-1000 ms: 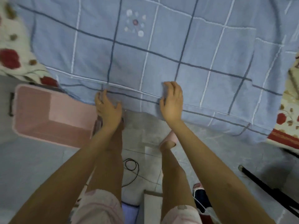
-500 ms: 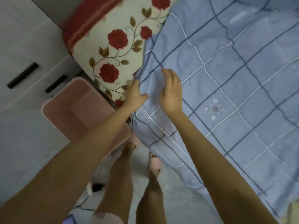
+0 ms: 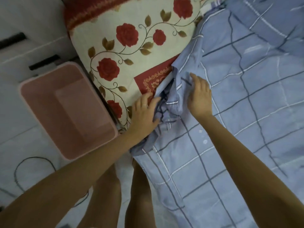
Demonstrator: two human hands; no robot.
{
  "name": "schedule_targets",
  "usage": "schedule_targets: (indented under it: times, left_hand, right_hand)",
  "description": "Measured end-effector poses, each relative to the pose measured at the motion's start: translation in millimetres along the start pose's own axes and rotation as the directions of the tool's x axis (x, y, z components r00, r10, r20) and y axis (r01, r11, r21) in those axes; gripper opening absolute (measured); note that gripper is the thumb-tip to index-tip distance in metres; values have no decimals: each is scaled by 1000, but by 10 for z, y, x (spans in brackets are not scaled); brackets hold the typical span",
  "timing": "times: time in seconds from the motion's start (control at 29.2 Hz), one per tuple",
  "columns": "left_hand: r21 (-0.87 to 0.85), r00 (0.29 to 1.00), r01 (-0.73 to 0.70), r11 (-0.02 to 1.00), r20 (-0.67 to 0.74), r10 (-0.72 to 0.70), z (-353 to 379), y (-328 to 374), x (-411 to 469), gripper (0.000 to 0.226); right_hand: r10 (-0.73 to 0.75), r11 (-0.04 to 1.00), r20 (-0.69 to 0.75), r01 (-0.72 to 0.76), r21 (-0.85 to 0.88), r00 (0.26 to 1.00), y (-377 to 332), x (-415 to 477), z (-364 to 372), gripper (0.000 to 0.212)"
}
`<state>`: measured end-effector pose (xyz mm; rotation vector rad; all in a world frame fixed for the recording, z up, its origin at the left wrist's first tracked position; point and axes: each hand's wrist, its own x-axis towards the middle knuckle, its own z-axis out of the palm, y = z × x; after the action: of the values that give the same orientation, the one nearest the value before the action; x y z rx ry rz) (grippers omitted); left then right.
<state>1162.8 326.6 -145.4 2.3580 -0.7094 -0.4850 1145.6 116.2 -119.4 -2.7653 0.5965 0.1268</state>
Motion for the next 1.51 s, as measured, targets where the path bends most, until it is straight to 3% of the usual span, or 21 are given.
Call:
schedule_targets:
  times: [0.07, 0.14, 0.24, 0.31, 0.41, 0.51, 0.65, 0.75, 0.86, 0.89, 0.93, 0.96, 1.03, 1.06, 1.1, 1.13, 1.2, 1.23, 1.3, 1.37, 1.51]
  left_hand:
    - [-104, 981, 174, 979, 98, -164, -6, -58, 186, 84]
    - [-113, 970, 138, 984, 216, -112, 76, -74, 357, 83]
    - [-248, 966, 52, 967, 258, 14, 239, 100, 527, 59]
    - [-430, 983, 115, 896, 180, -40, 262, 217, 595, 43]
    - [-657, 975, 192, 729, 40, -220, 88, 178, 656, 42]
    - [-727, 928, 290, 623, 56, -367, -329, -32, 691, 59]
    - [-649, 881, 388, 655, 52, -471, -1003, -510, 753, 46]
    - [-519, 897, 355, 778, -47, -440, -1347, -848, 861, 33]
    - [-373, 909, 345, 861, -96, -406, -1377, -1043, 985, 23]
    - [-359, 891, 367, 858, -127, -435, -1322, -1086, 1011, 21]
    - [-383, 842, 427, 819, -163, -515, -1270, -1133, 1022, 20]
    - [-451, 742, 516, 728, -190, -643, -1230, -1192, 1020, 20]
    - [-544, 533, 641, 541, -192, -824, -1143, -1287, 1004, 17]
    - [-517, 518, 664, 540, -204, -831, -1100, -1301, 990, 18]
    - [-463, 569, 653, 599, -222, -792, -1060, -1289, 984, 18]
    - [-401, 660, 598, 694, -245, -710, -1030, -1238, 984, 20]
    - [-256, 831, 426, 868, -270, -487, -953, -1112, 1004, 34]
    - [-174, 880, 363, 915, -259, -398, -911, -1070, 1037, 41]
    - [-46, 923, 338, 940, -177, -341, -821, -995, 1117, 46]
    - [-9, 921, 367, 930, -138, -365, -734, -937, 1180, 41]
    - [-181, 882, 399, 899, -191, -430, -729, -922, 1226, 11]
  right_hand:
    - [-25, 998, -25, 24, -58, 999, -20, 205, -72, 67]
    - [-173, 965, 30, 175, -195, 985, -92, 428, -123, 63]
    - [-569, 723, 206, 603, -336, 796, -97, 792, -124, 38]
    - [-671, 617, 250, 713, -334, 698, -21, 906, -198, 21]
    - [-656, 714, 79, 651, -259, 751, 151, 785, -434, 18]
    - [-642, 750, -15, 624, -217, 766, 230, 585, -655, 12]
    - [-598, 791, 43, 598, -132, 801, -28, 685, -661, 15]
    - [-540, 832, 113, 549, -84, 834, -408, 972, -559, 22]
    - [-366, 916, 421, 402, 2, 830, -869, 1211, -513, 23]
    - [-275, 949, 585, 312, 40, 763, -982, 1264, -511, 22]
    - [-168, 973, 746, 230, 21, 644, -1099, 1290, -521, 24]
    - [-39, 987, 867, 152, -43, 496, -1189, 1297, -531, 30]
    - [169, 983, 943, 18, -182, 288, -1238, 1285, -543, 39]
    - [241, 970, 934, -44, -238, 265, -1234, 1275, -538, 47]
    - [274, 961, 907, -54, -272, 320, -1202, 1280, -486, 52]
    - [248, 959, 845, 4, -283, 473, -1123, 1321, -382, 54]
    - [34, 939, 513, 148, -310, 858, -976, 1460, -189, 40]
    - [-57, 926, 353, 181, -330, 934, -921, 1538, -120, 33]
    - [-122, 914, 280, 218, -341, 952, -867, 1687, -29, 32]
    - [-141, 904, 411, 286, -318, 901, -815, 1812, 67, 34]
    - [-142, 901, 759, 401, -167, 636, -824, 1982, 137, 27]
